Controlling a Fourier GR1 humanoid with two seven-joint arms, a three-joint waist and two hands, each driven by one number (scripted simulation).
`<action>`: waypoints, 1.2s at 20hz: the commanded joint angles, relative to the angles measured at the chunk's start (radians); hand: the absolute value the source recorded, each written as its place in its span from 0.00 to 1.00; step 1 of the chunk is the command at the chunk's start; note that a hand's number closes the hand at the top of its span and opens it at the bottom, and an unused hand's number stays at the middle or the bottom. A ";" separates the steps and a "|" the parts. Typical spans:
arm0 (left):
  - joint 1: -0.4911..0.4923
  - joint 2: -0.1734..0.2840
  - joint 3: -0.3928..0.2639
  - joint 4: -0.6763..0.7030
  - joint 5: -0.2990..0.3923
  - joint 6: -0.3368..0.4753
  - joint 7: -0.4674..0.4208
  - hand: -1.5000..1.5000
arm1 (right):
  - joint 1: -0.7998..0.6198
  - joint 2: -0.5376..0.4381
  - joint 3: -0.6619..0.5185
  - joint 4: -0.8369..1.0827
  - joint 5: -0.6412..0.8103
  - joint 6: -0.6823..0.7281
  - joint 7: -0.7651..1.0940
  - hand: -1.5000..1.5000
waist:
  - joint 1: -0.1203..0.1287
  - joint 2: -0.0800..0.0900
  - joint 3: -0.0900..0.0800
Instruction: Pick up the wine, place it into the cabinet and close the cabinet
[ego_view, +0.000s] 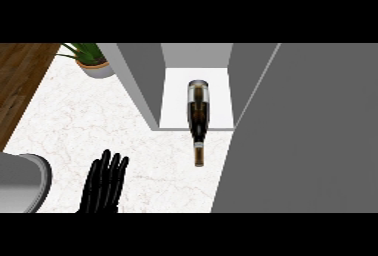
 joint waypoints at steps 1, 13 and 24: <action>0.086 0.072 0.071 -0.041 0.052 -0.092 -0.052 0.00 | 0.101 0.005 0.016 -0.078 -0.160 0.033 0.020 1.00 | 0.000 0.000 0.000; 0.162 0.163 0.308 -0.113 0.165 -0.167 -0.042 0.00 | 0.152 0.043 0.409 -0.161 -0.043 -0.002 0.147 1.00 | -0.003 -0.005 -0.001; 0.217 0.299 0.590 -0.105 0.344 -0.372 0.046 0.00 | -0.001 0.059 0.744 -0.047 0.178 -0.215 0.118 1.00 | -0.001 -0.004 -0.002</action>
